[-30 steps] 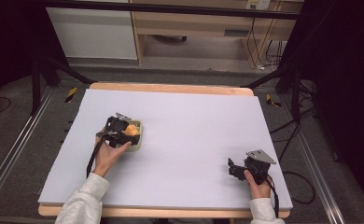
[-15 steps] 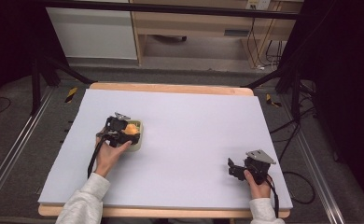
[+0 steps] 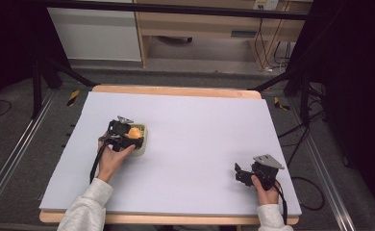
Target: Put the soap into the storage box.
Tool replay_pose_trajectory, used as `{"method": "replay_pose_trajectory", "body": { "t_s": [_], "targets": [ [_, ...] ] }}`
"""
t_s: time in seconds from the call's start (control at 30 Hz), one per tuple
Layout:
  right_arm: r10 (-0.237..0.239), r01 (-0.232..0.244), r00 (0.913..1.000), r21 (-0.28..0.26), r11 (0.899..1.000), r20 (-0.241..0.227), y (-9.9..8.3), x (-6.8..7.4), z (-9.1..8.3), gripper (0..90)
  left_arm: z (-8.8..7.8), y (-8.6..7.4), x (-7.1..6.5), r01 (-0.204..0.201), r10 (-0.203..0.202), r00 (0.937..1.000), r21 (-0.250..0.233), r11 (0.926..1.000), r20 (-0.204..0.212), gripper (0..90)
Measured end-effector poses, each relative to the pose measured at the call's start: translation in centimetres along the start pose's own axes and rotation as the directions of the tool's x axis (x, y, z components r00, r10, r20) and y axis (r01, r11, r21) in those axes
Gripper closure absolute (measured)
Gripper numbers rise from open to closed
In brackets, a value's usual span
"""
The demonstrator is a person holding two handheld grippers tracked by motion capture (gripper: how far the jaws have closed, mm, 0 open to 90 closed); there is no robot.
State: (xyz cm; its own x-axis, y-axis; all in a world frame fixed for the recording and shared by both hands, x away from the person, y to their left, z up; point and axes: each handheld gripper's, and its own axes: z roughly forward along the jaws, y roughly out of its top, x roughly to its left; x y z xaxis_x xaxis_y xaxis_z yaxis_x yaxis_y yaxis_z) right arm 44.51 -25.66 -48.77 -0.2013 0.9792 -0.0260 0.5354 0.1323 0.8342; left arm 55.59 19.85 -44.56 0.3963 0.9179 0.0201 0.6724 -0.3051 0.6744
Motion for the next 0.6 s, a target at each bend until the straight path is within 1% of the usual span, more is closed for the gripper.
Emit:
{"method": "replay_pose_trajectory", "body": {
  "t_s": [0.6],
  "targets": [
    [0.000,0.000,1.0000,0.001,1.000,-0.003,0.00,0.03,-0.01,3.1,-0.04,-0.01,0.04,-0.008,0.008,0.9999,-0.001,1.0000,0.007,23.8]
  ]
}}
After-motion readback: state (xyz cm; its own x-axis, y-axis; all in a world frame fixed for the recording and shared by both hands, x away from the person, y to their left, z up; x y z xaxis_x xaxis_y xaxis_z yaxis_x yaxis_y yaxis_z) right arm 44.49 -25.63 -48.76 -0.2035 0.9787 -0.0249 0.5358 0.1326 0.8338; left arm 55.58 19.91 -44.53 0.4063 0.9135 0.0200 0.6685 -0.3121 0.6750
